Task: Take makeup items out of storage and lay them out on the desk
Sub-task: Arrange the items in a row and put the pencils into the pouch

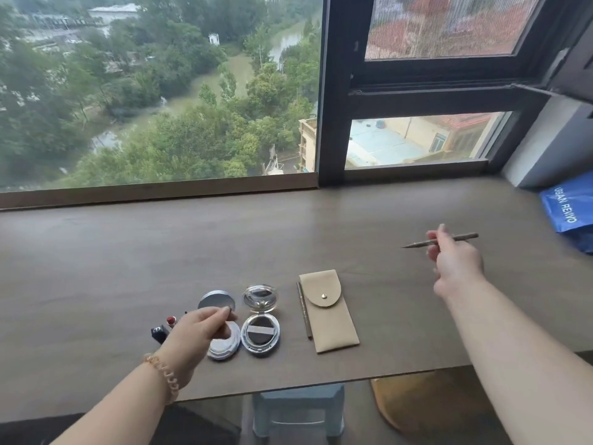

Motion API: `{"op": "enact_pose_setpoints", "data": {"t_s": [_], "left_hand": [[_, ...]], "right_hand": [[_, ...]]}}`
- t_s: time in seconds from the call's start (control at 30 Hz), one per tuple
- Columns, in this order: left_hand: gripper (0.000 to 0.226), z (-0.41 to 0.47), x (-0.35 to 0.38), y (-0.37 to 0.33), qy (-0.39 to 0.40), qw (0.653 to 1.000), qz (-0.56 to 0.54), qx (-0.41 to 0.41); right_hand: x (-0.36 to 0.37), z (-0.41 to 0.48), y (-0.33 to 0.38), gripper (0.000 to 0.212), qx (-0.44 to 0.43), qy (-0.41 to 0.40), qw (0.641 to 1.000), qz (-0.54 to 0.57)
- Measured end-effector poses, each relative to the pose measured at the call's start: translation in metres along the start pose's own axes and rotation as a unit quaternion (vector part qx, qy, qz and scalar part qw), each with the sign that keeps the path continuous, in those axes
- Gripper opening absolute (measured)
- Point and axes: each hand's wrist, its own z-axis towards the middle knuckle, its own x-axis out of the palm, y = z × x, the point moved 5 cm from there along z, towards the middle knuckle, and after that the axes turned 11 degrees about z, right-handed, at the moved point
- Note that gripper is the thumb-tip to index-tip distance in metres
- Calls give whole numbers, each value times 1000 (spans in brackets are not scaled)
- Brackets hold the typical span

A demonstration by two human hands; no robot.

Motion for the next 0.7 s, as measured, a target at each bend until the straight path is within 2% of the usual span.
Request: {"op": "enact_pose_setpoints", "data": {"t_s": [0.1,0.17,0.2,0.27,0.33,0.4,0.47,0.6,0.7], "left_hand": [[9,6,20,6,3,999,-10,-44],[6,10,44,1,28,998,4,-62],[13,14,53,1,34,997,26,-63],[14,22,68,0,26,992,114,-46],[9,30,78,-2,12,970,243,-27],[15,36,87,-4,1,946,323,-24],[23,42,93,-4,-20,923,383,-37],[31,51,100,-1,-74,858,508,-20],[34,54,106,5,-85,834,546,6]], "right_hand": [[30,-28,-41,10,-37,137,986,-91],[52,-48,-80,9,-78,226,954,-183],[61,-59,-95,14,-125,267,918,-265],[74,-83,-120,38,-224,329,812,-427],[82,-102,-140,60,-284,384,716,-509],[85,-110,-156,70,-301,421,663,-541],[86,-110,-170,73,-302,434,637,-561],[88,-103,-189,69,-317,431,611,-584],[89,-101,-199,66,-336,432,600,-583]]}}
